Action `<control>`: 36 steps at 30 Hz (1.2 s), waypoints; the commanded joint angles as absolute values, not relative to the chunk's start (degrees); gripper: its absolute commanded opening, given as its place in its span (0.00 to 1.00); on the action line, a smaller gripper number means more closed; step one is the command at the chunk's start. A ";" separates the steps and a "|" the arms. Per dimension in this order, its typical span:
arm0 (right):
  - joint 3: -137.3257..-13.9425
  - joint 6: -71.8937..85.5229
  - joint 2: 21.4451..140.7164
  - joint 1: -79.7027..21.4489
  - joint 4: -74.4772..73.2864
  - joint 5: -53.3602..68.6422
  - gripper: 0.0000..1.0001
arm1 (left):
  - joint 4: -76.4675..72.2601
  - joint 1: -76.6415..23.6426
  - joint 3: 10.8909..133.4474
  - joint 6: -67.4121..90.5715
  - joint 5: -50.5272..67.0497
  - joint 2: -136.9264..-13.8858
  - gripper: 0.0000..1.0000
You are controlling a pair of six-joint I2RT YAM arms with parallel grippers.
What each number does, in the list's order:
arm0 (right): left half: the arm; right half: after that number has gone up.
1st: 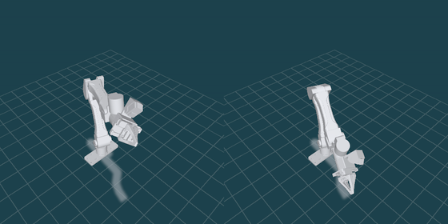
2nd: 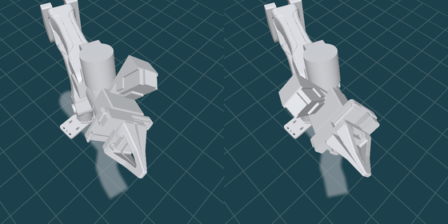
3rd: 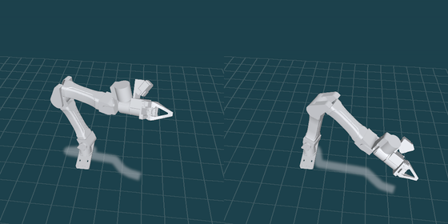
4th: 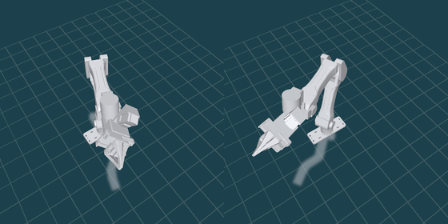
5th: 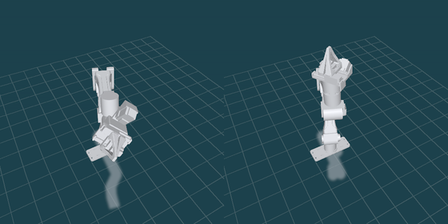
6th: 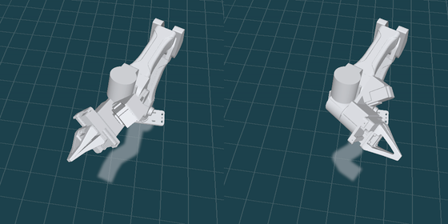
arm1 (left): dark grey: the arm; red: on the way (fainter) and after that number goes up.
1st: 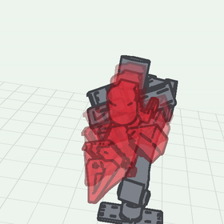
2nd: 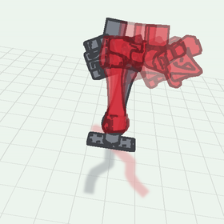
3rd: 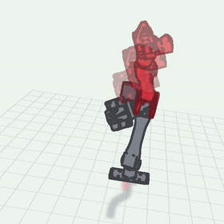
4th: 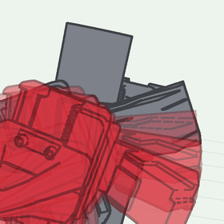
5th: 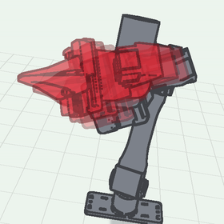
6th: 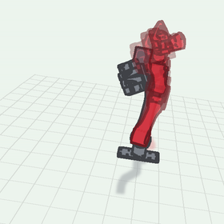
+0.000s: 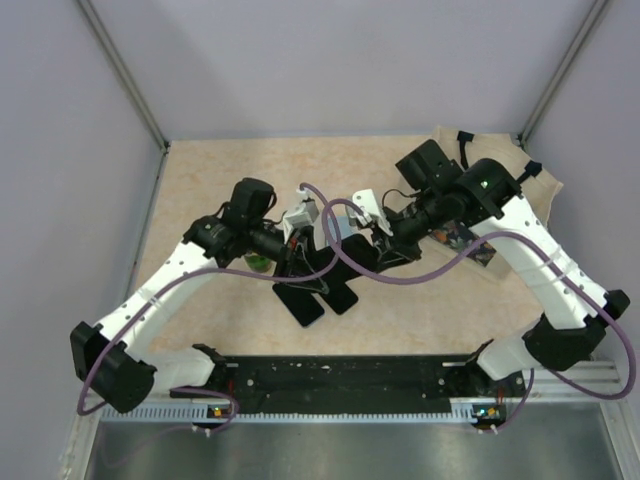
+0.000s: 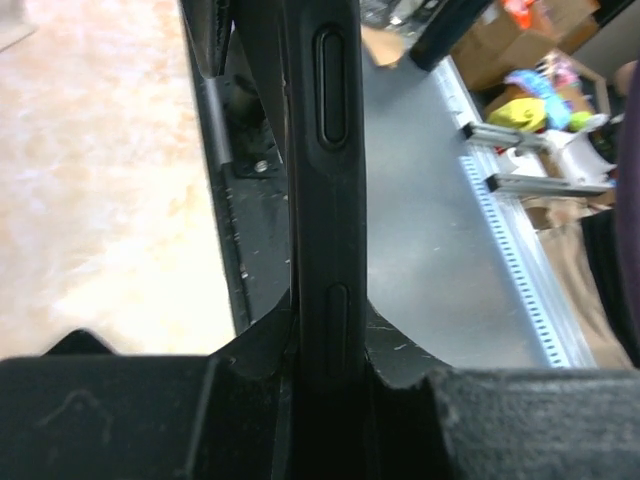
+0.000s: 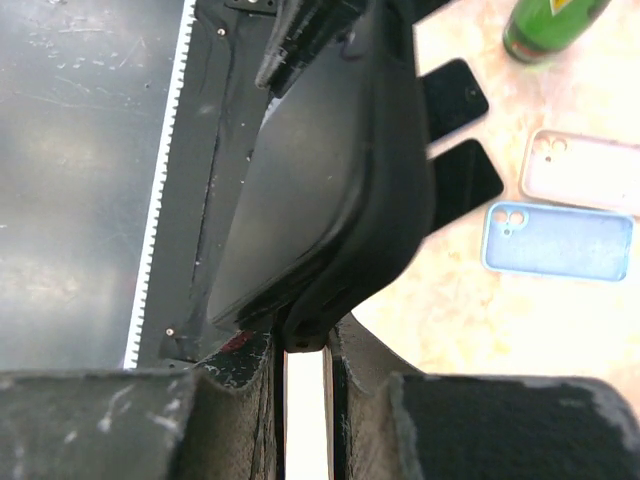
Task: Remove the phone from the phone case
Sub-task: Remove the phone case from the phone.
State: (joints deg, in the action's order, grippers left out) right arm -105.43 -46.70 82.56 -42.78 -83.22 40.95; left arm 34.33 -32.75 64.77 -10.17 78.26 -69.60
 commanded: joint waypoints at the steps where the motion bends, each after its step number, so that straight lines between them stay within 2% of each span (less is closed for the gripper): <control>1: -105.91 -43.08 85.52 -41.49 -60.39 39.20 0.00 | 47.53 -38.93 71.10 -25.64 73.41 -68.55 0.00; 12: -105.03 -34.55 87.45 -39.81 -56.25 44.82 0.00 | 46.15 -40.51 70.58 -26.82 60.83 -67.59 0.00; 21: -107.84 -27.69 90.44 -39.73 -54.32 45.70 0.07 | 45.26 -42.45 71.02 -26.98 53.01 -68.64 0.00; 36: -110.30 -24.79 90.97 -39.64 -51.33 52.03 0.17 | 44.65 -44.12 71.81 -26.81 47.90 -71.19 0.00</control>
State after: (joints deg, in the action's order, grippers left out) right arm -103.53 -27.20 90.43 -37.98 -76.20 37.89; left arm 46.72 -39.31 71.26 -26.20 41.08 -67.90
